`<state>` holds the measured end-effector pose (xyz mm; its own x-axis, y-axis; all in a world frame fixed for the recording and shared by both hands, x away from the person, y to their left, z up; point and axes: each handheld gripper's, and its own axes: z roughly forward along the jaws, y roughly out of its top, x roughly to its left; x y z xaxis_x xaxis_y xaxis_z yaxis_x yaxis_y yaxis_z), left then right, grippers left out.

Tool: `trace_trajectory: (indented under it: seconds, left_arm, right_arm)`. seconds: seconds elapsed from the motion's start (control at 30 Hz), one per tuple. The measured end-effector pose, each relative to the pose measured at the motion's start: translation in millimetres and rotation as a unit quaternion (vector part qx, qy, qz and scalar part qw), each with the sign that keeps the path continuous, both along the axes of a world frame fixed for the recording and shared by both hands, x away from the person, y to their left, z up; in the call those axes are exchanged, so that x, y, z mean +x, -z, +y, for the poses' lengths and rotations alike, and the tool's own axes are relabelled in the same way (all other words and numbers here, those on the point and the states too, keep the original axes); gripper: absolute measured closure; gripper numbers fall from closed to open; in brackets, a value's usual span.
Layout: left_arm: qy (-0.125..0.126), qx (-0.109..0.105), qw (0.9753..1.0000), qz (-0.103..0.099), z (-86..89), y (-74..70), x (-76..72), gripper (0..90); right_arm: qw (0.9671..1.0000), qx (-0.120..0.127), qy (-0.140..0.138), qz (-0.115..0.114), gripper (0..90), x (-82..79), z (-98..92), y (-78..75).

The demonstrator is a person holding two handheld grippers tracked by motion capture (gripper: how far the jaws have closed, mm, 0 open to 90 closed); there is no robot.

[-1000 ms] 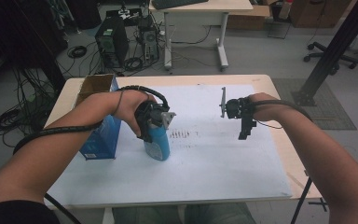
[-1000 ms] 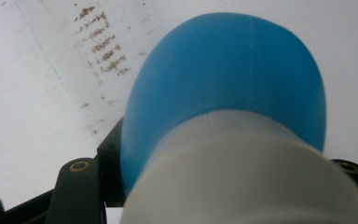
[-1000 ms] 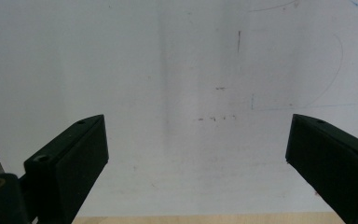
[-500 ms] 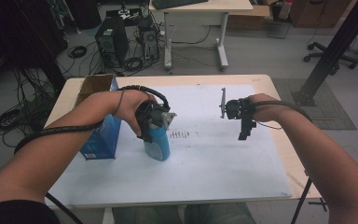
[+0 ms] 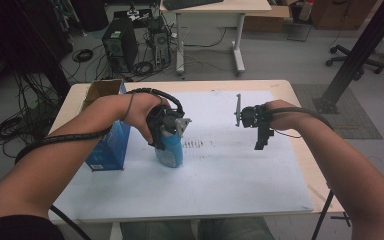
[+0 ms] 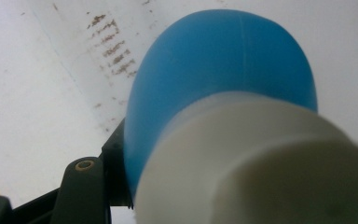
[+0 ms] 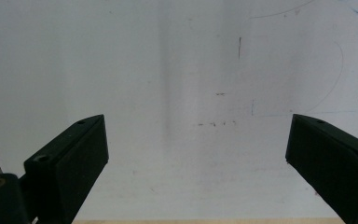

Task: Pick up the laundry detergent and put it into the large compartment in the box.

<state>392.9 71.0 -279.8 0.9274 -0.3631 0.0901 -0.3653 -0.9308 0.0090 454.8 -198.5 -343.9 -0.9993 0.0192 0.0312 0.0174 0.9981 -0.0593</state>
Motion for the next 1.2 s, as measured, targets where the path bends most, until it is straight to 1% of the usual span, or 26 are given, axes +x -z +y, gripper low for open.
trace_trajectory:
  seconds: [0.03,0.1,0.23,0.27,0.4,0.43,0.47,0.5,0.53,0.57,0.6,0.63,0.67,0.7,0.73,0.77,0.8,0.83,0.87,0.93,1.03,1.07,1.1,1.13,1.17,1.2]
  left_arm:
    - [0.0,0.0,1.0,0.0,0.0,0.0,0.0,38.4]
    - [-0.004,0.003,1.0,-0.002,-0.5,-4.8,-0.2,38.4]
    - [-0.019,-0.001,0.9998,-0.01,-0.9,-22.4,-1.1,38.5]
    - [-0.019,-0.001,0.9998,-0.01,-0.9,-22.4,-1.1,38.5]
    - [-0.04,-0.02,0.999,-0.005,-0.5,-36.4,0.1,38.6]
    - [-0.049,-0.025,0.9985,-0.004,-0.3,-40.3,0.6,38.6]
    - [-0.063,-0.03,0.9975,-0.004,0.1,-45.4,1.4,38.6]
    - [-0.063,-0.03,0.9975,-0.004,0.1,-45.4,1.4,38.5]
    - [-0.072,-0.032,0.9969,-0.005,0.3,-48.1,1.5,38.5]
    - [-0.089,-0.032,0.9955,-0.007,0.7,-53.7,2.0,38.5]
    - [-0.089,-0.032,0.9955,-0.007,0.7,-53.7,2.0,38.5]
    - [-0.097,-0.031,0.9948,-0.008,1.0,-55.8,2.3,38.5]
    - [-0.119,-0.027,0.9924,-0.012,2.0,-61.2,3.1,38.5]
    - [-0.119,-0.027,0.9924,-0.012,2.0,-61.2,3.1,38.6]
    - [-0.13,-0.025,0.9911,-0.013,2.4,-63.3,3.3,38.6]
    - [-0.148,-0.024,0.9885,-0.018,3.2,-66.4,2.6,38.6]
    - [-0.148,-0.024,0.9885,-0.018,3.2,-66.4,2.6,38.6]
    - [-0.156,-0.025,0.9873,-0.017,3.2,-67.4,1.8,38.6]
    - [-0.171,-0.02,0.9849,-0.01,3.7,-67.6,0.9,38.7]
    - [-0.179,-0.014,0.9837,-0.003,3.4,-66.3,-0.3,38.6]
    - [-0.196,-0.005,0.9806,0.008,1.5,-63.8,-1.1,38.6]
    - [-0.196,-0.005,0.9806,0.008,1.5,-63.8,-1.1,38.6]
    - [-0.207,-0.003,0.9783,0.011,-0.1,-62.9,-1.3,38.6]
    - [-0.213,0.001,0.977,0.012,-1.3,-62.8,-0.9,38.6]
    - [-0.219,0.0,0.9757,0.013,-2.2,-62.8,-0.8,38.6]
    - [-0.219,0.0,0.9757,0.013,-2.2,-62.8,-0.8,38.6]
  right_arm:
    - [1.0,0.0,0.0,0.0,5.7,0.0,0.0,0.0]
    - [1.0,0.0,-0.001,0.0,5.7,-0.5,0.5,-1.1]
    - [1.0,0.001,-0.002,-0.002,5.7,-1.2,0.9,-3.0]
    - [1.0,0.001,-0.004,-0.003,5.7,-0.9,1.0,-3.6]
    - [1.0,0.003,-0.005,-0.005,5.7,-1.3,1.6,-5.2]
    - [1.0,0.004,-0.005,-0.005,5.7,-2.0,2.0,-5.6]
    - [0.9999,0.004,-0.009,-0.006,5.7,-2.8,3.0,-6.5]
    - [0.9999,0.004,-0.01,-0.006,5.7,-3.1,3.5,-7.0]
    - [0.9999,0.004,-0.01,-0.006,5.7,-3.1,3.5,-7.0]
    - [0.9999,0.004,-0.012,-0.007,5.7,-3.7,4.5,-8.2]
    - [0.9999,0.004,-0.012,-0.007,5.7,-3.7,4.5,-8.2]
    - [0.9998,0.005,-0.015,-0.009,5.7,-4.1,5.4,-9.5]
    - [0.9998,0.005,-0.016,-0.01,5.7,-4.6,6.1,-10.7]
    - [0.9998,0.007,-0.019,-0.01,5.7,-5.0,6.6,-11.6]
    - [0.9997,0.007,-0.02,-0.012,5.7,-5.5,7.3,-12.6]
    - [0.9996,0.008,-0.022,-0.013,5.7,-6.0,7.8,-13.4]
    - [0.9996,0.008,-0.022,-0.013,5.7,-6.0,7.8,-13.4]
    - [0.9996,0.009,-0.024,-0.013,5.7,-6.3,8.4,-14.0]
    - [0.9995,0.009,-0.026,-0.014,5.7,-7.0,9.3,-14.9]
    - [0.9994,0.012,-0.028,-0.015,5.7,-7.9,10.3,-15.8]
    - [0.9993,0.013,-0.03,-0.015,5.7,-8.4,10.7,-15.8]
    - [0.9993,0.013,-0.03,-0.015,5.7,-8.4,10.7,-15.8]
    - [0.9994,0.012,-0.029,-0.016,5.7,-8.8,10.6,-15.9]
    - [0.9994,0.012,-0.029,-0.015,5.7,-8.8,10.5,-16.0]
    - [0.9994,0.011,-0.03,-0.015,5.7,-8.7,10.2,-16.2]
    - [0.9994,0.011,-0.03,-0.015,5.7,-8.7,10.2,-16.2]
